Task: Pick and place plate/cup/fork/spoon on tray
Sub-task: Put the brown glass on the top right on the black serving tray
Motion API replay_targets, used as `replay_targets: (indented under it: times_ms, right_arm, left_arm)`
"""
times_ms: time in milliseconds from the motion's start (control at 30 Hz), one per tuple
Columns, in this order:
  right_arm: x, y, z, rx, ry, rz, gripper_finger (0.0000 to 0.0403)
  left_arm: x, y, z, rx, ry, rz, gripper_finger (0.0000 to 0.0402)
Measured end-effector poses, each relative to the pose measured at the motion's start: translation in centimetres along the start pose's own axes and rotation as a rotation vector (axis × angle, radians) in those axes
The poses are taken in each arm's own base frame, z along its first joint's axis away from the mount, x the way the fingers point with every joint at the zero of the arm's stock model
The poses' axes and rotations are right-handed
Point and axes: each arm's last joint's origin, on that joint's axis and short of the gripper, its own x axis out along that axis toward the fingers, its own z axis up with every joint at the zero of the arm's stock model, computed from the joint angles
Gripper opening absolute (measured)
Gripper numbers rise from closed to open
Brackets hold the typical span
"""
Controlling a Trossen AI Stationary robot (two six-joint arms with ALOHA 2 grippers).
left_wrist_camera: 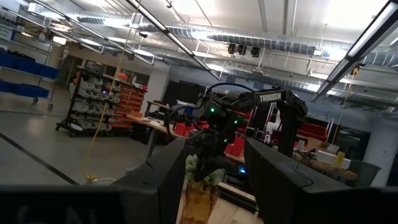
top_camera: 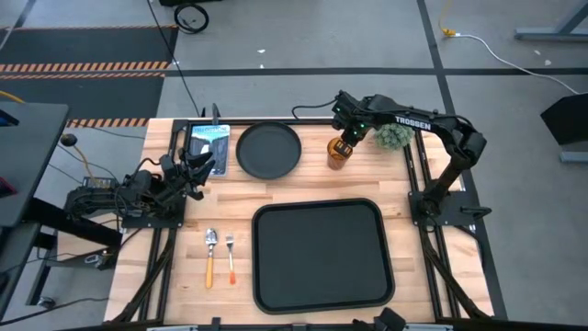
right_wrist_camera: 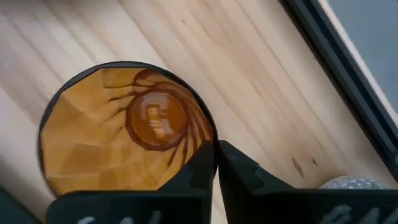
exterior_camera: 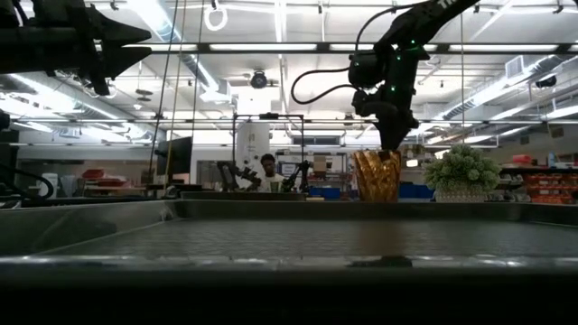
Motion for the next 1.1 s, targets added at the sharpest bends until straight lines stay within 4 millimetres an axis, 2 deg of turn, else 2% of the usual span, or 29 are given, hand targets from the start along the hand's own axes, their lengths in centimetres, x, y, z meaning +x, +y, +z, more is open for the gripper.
replay_targets:
  times_ms: [300, 567, 767, 1100]
  right_arm:
    - [-0.3, -0.3, -0.2, -0.016, 0.006, 0.053, 0.0006]
    - [-2.5, -0.3, -1.1, -0.018, -0.023, 0.092, 0.0003]
    - [-4.6, 1.6, -2.3, -0.048, -0.028, 0.149, 0.0002]
    - [-6.8, 7.2, -5.6, -0.163, 0.097, 0.201, 0.0003]
  left_arm:
    - [0.0, 0.0, 0.0, 0.000, 0.000, 0.000, 0.0172]
    - [0.0, 0.0, 0.0, 0.000, 0.000, 0.000, 0.0172]
    - [0.0, 0.0, 0.0, 0.001, 0.000, 0.000, 0.0172]
    - [0.0, 0.0, 0.0, 0.000, 0.000, 0.000, 0.0172]
